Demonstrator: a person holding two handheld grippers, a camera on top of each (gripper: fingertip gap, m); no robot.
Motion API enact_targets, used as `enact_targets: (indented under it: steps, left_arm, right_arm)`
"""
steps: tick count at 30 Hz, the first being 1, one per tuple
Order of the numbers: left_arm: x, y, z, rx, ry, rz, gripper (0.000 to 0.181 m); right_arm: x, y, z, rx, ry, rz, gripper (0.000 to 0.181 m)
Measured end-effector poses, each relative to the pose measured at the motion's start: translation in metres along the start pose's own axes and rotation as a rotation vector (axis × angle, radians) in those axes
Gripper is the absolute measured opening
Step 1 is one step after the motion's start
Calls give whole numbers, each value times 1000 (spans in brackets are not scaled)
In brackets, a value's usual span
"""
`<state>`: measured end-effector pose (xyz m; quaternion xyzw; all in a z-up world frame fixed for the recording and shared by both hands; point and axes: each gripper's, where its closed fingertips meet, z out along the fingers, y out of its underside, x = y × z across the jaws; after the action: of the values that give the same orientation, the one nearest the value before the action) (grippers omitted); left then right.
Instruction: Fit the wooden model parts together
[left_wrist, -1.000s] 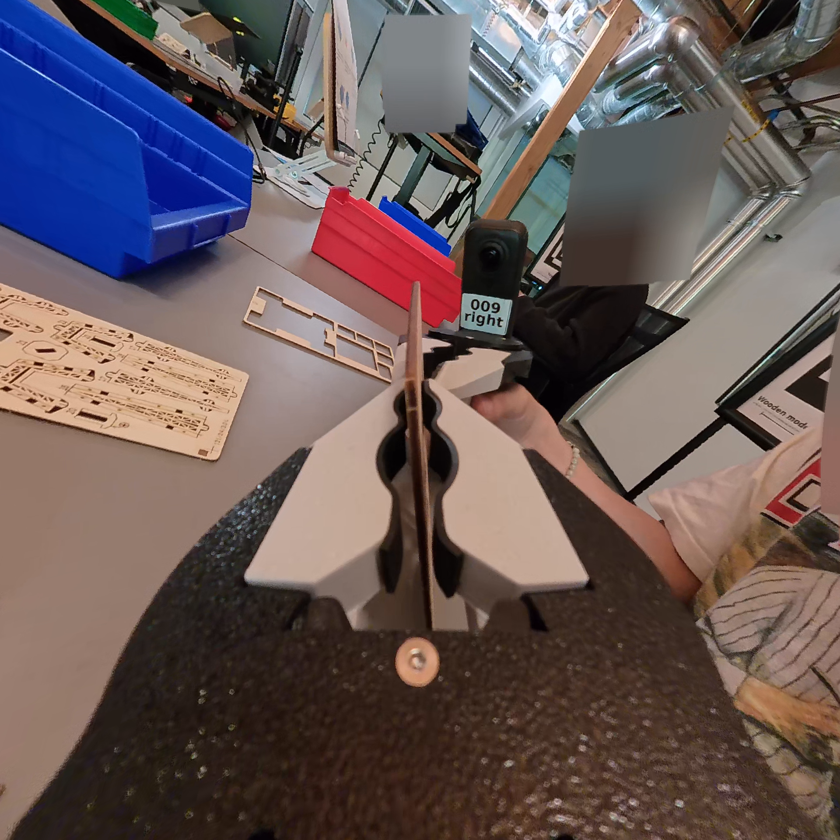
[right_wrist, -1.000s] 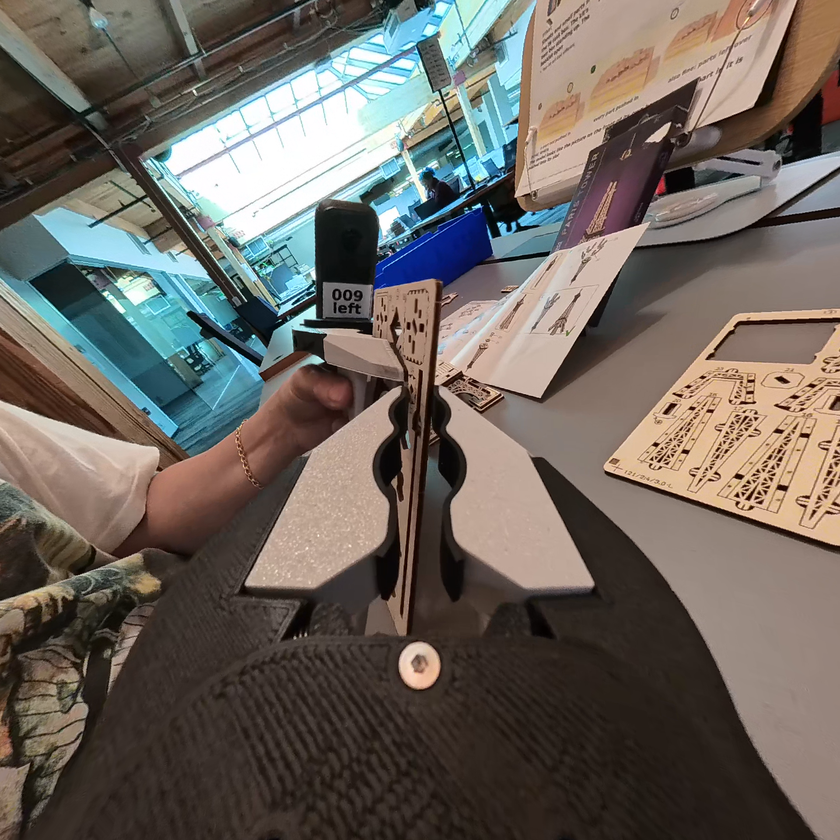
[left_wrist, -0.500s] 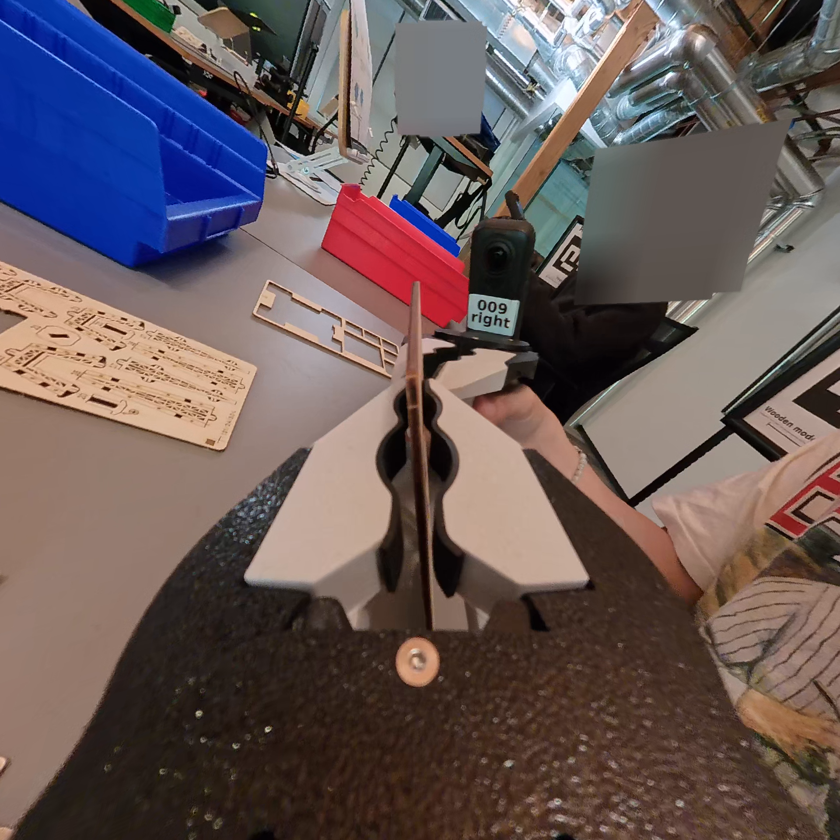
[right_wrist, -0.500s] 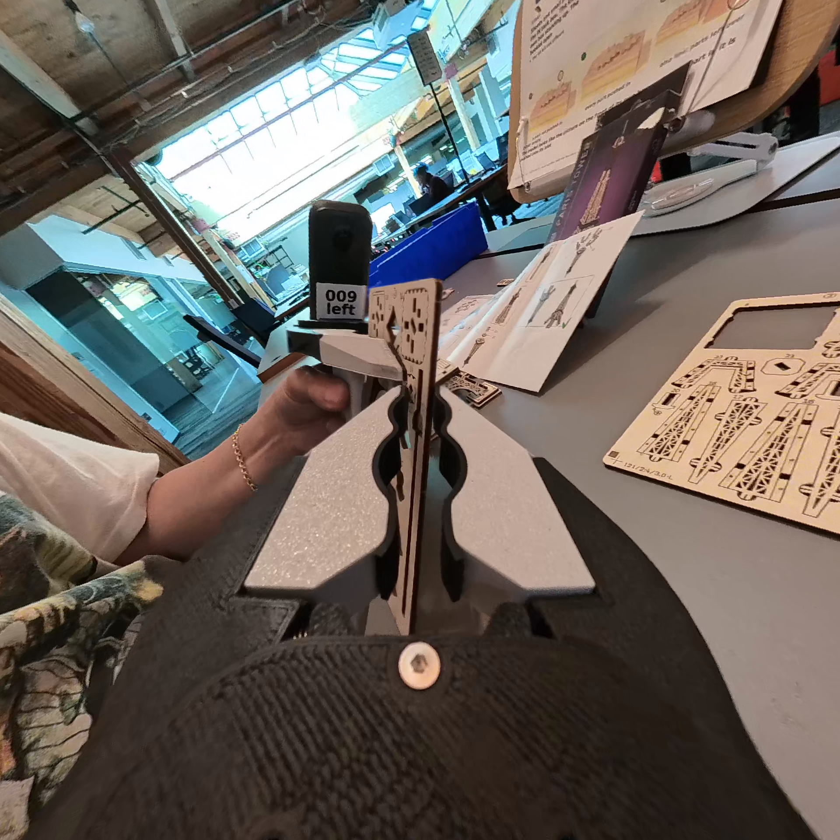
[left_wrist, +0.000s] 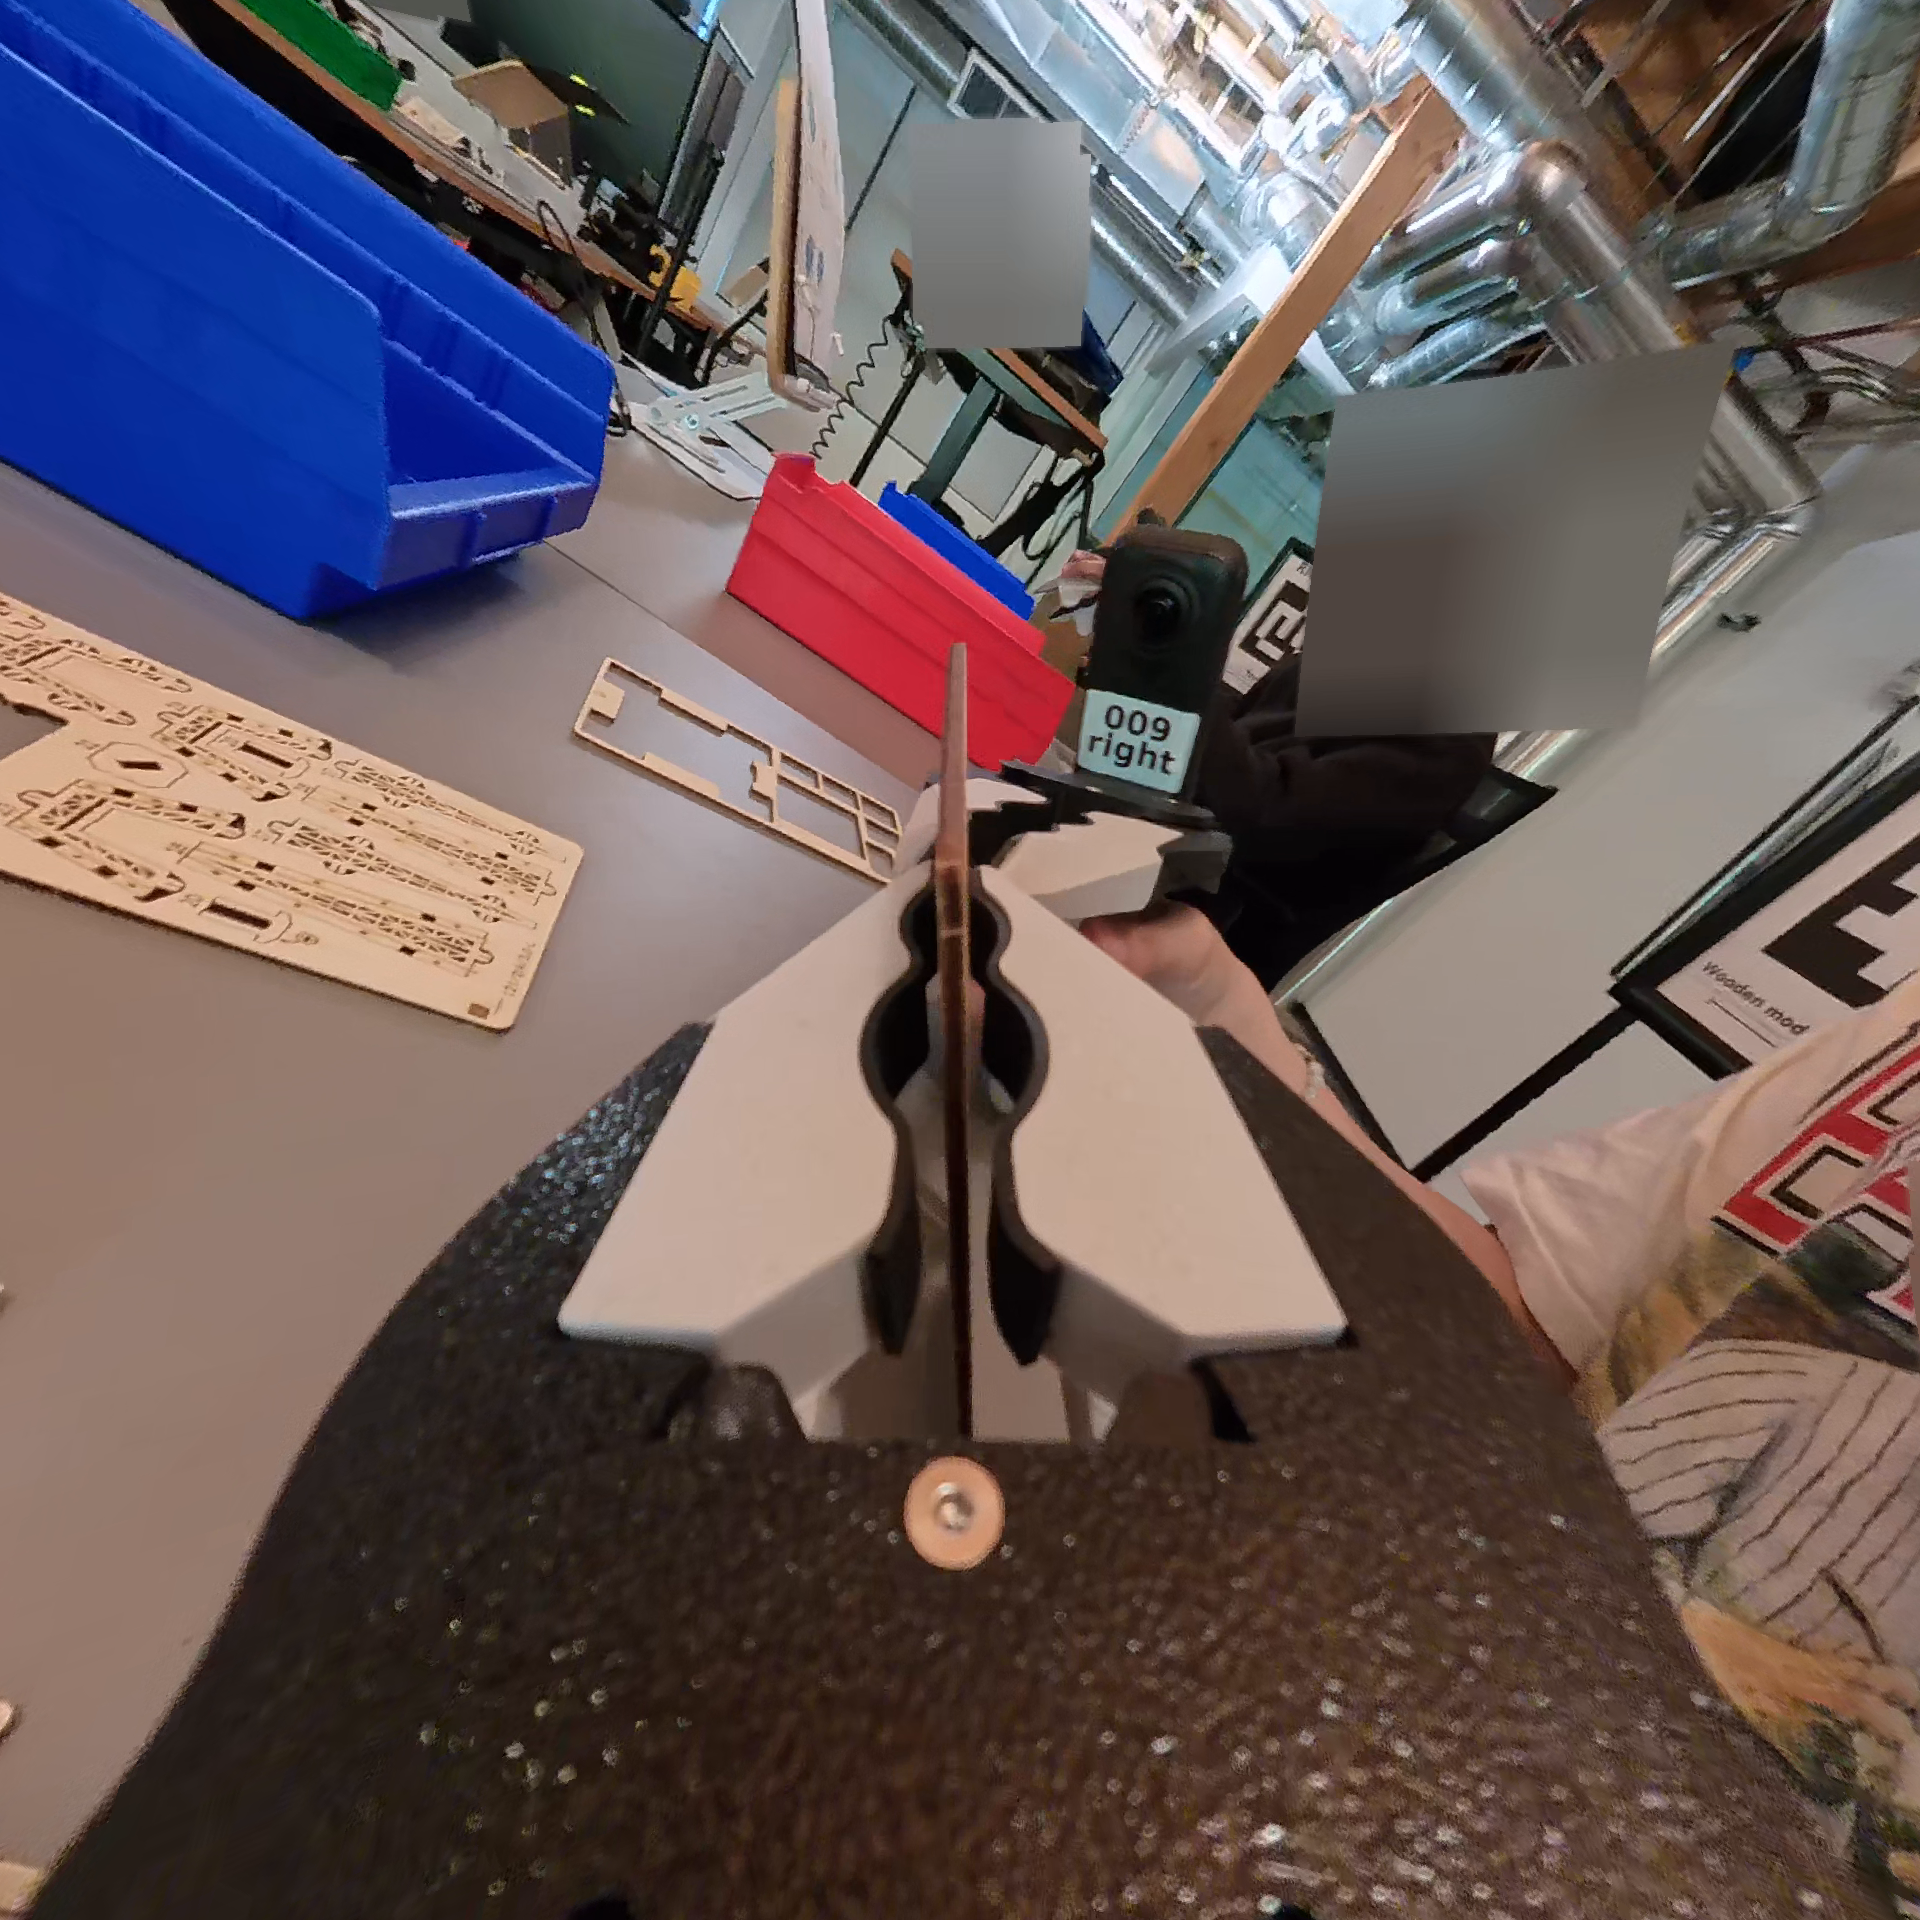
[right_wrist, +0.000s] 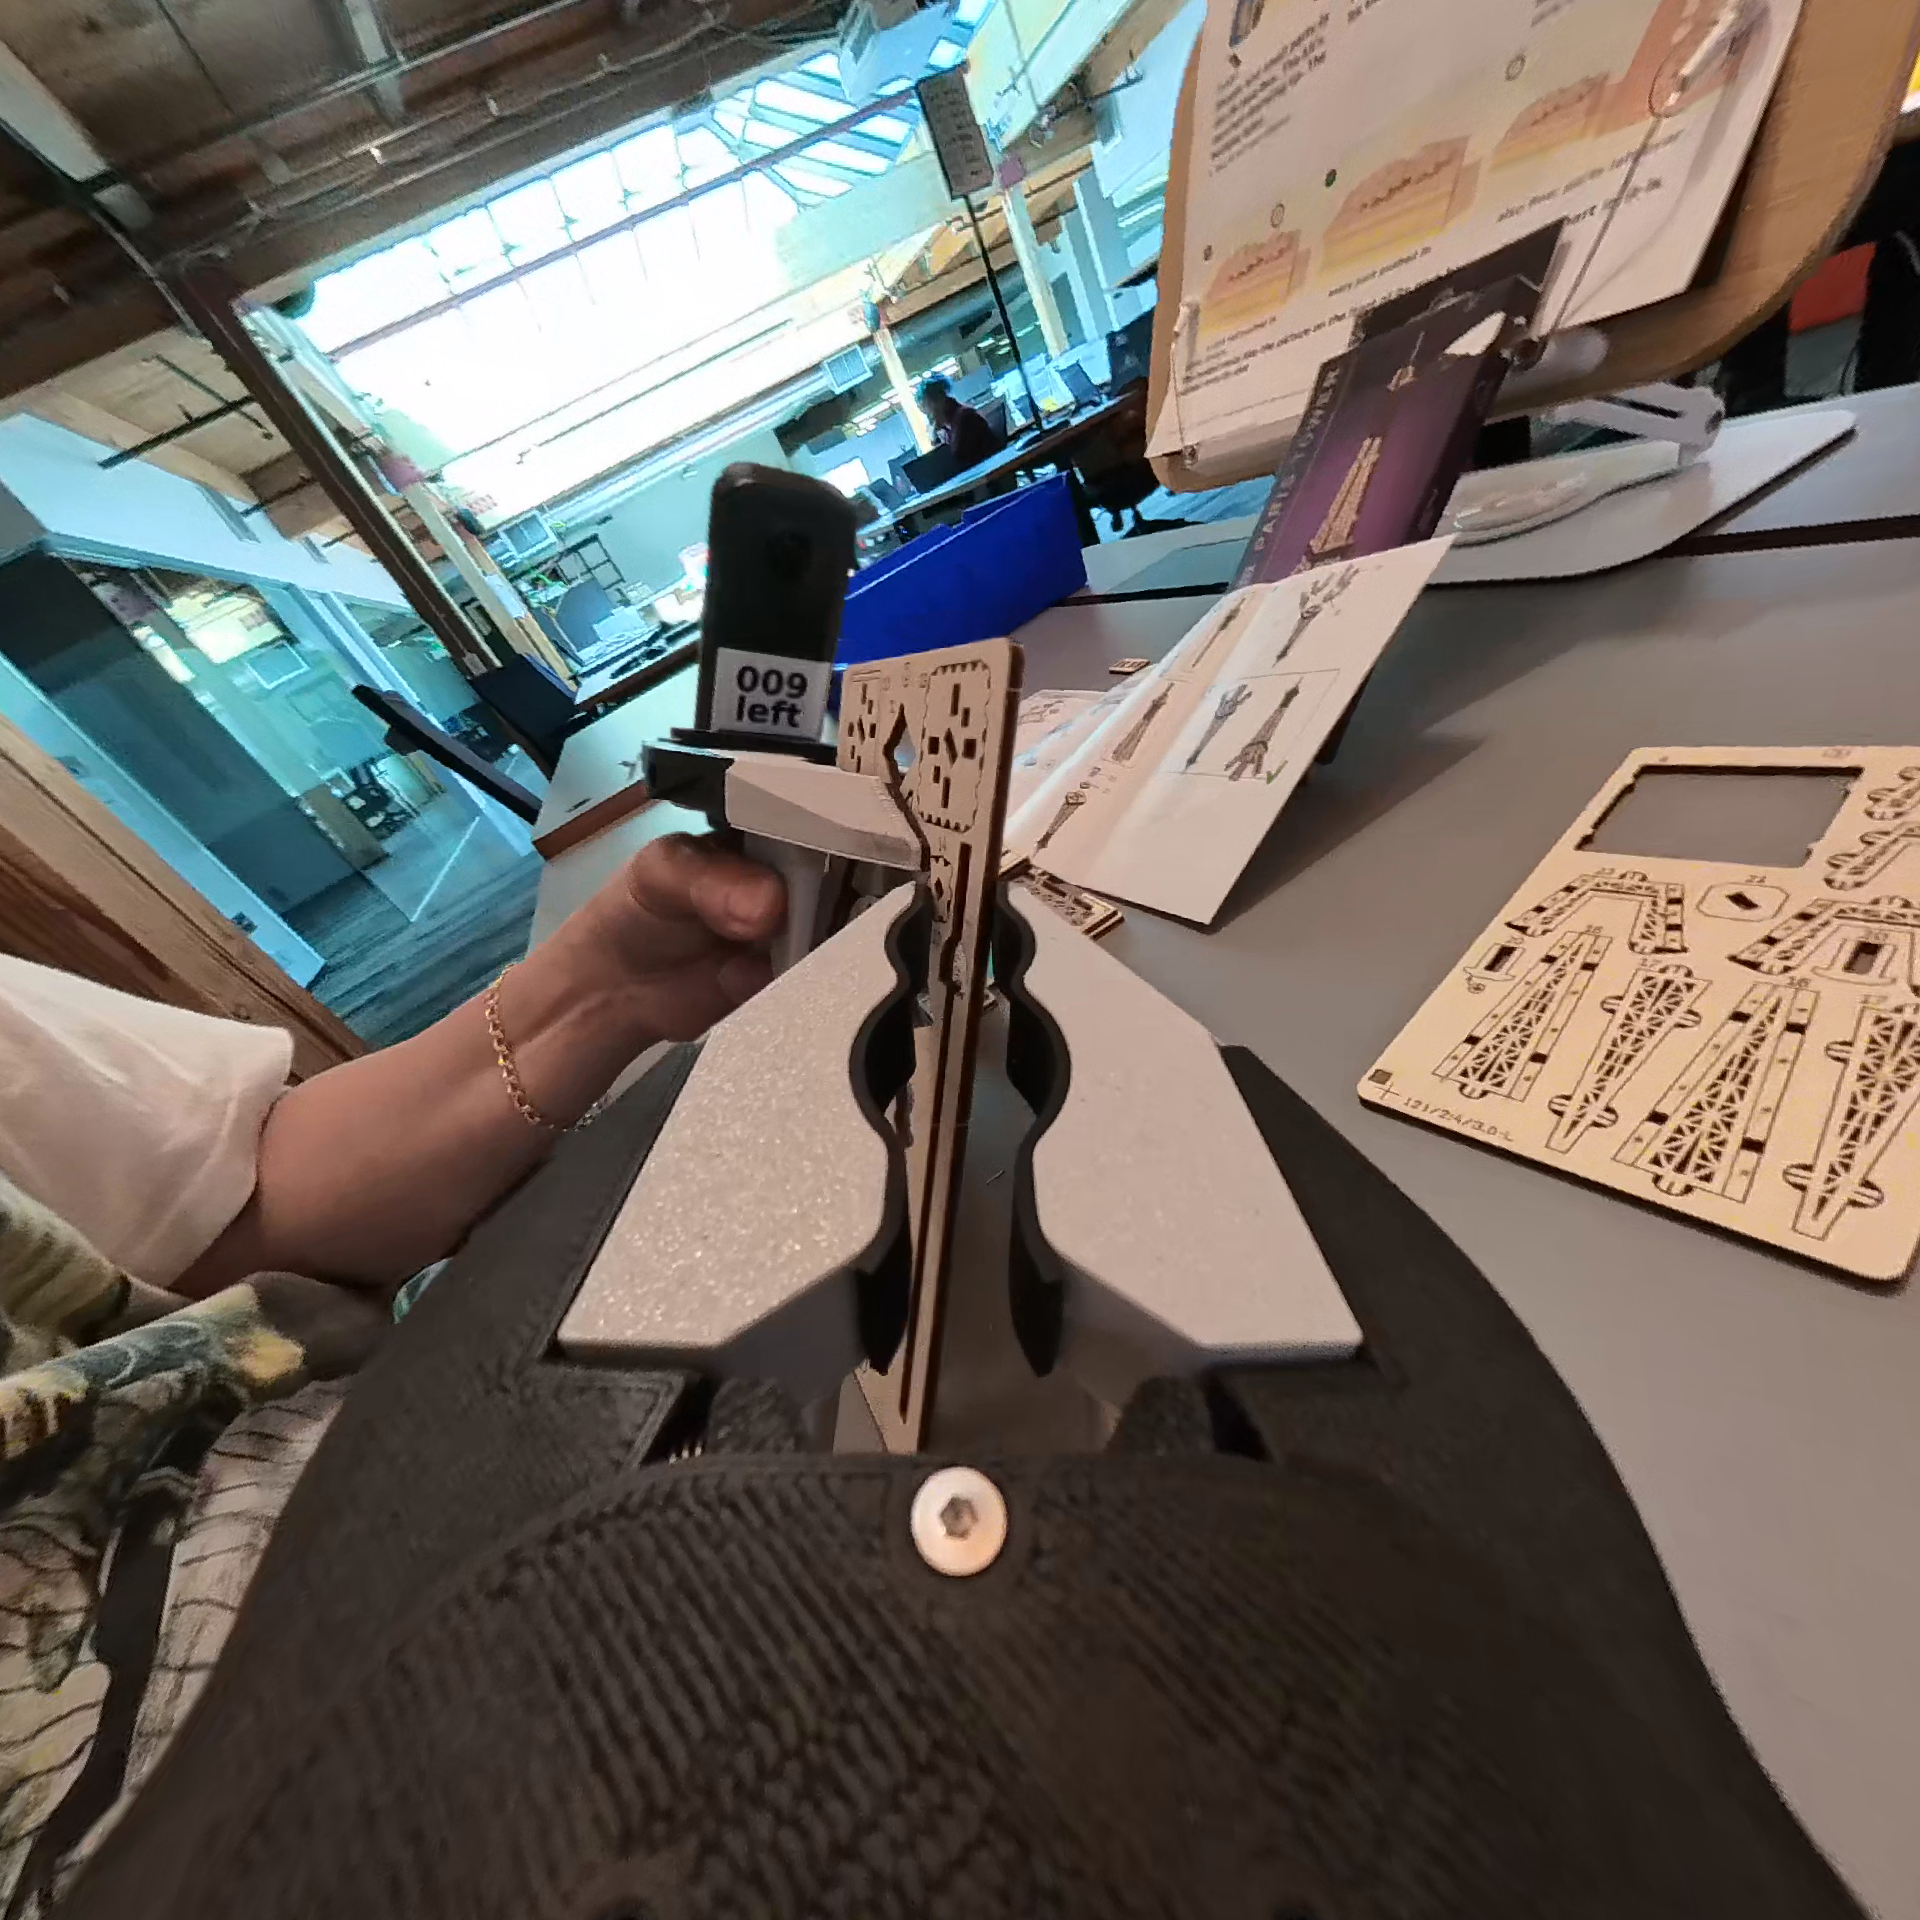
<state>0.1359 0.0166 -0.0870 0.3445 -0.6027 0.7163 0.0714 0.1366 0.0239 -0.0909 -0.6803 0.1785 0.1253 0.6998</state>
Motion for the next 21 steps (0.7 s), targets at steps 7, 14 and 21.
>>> enact_targets:
  steps: [7, 14, 21]
  left_arm:
    - [1, -4, -2, 29, 0, 11, 0]
    - [-6, -6, -4, 60, -30, -2, 0]
    - [-8, -4, -2, 47, -55, 17, 0]
  right_arm:
    - [0, -3, 3, -7, 39, -44, 9]
    - [8, -7, 1, -35, 160, -117, 10]
    - [11, -4, 1, -72, 207, -149, 14]
